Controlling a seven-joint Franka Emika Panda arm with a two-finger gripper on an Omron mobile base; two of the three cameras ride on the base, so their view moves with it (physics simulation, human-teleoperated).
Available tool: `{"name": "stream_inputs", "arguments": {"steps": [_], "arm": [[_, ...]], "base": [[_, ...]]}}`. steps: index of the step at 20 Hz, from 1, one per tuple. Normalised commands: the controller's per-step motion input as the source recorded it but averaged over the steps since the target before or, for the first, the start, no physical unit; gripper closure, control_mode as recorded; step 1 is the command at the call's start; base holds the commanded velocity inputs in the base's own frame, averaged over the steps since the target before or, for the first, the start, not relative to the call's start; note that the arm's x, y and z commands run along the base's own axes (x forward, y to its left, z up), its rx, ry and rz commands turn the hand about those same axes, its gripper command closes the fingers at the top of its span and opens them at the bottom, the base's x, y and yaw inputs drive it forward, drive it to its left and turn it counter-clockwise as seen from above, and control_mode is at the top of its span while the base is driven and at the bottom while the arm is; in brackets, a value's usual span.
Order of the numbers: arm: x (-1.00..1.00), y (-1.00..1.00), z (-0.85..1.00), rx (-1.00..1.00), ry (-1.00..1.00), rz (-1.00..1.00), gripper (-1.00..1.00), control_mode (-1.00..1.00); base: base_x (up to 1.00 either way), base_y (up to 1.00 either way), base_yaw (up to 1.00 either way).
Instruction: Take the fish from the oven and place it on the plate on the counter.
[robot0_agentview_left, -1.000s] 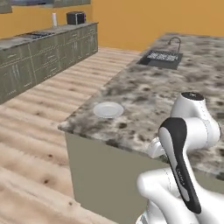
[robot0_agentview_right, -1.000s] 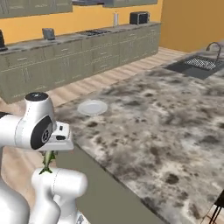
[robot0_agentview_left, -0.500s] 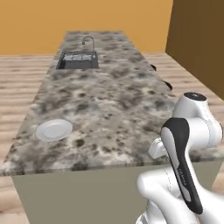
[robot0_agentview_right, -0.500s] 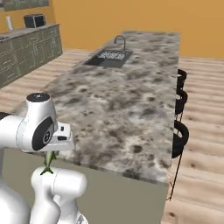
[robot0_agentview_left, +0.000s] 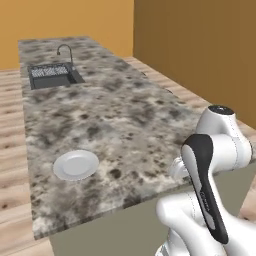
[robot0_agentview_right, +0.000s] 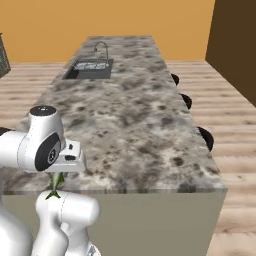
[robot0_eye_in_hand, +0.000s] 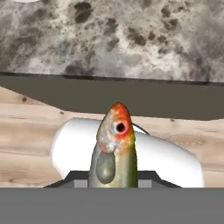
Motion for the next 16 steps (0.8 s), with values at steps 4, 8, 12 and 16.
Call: {"name": "stream_inputs", "arguments": {"steps": [4,8,12,16], "arm": [[0.0,0.0,0.0,0.0,0.0,0.0,1.0,1.0],[0.0,0.0,0.0,0.0,0.0,0.0,1.0,1.0],[0.0,0.0,0.0,0.0,0.0,0.0,1.0,1.0],[0.0,0.0,0.0,0.0,0.0,0.0,1.0,1.0]], "base": [[0.04,1.0,-0.08],[0.32,0.87,0.0],[0.71,0.69,0.05],[1.0,0.51,0.13]]}}
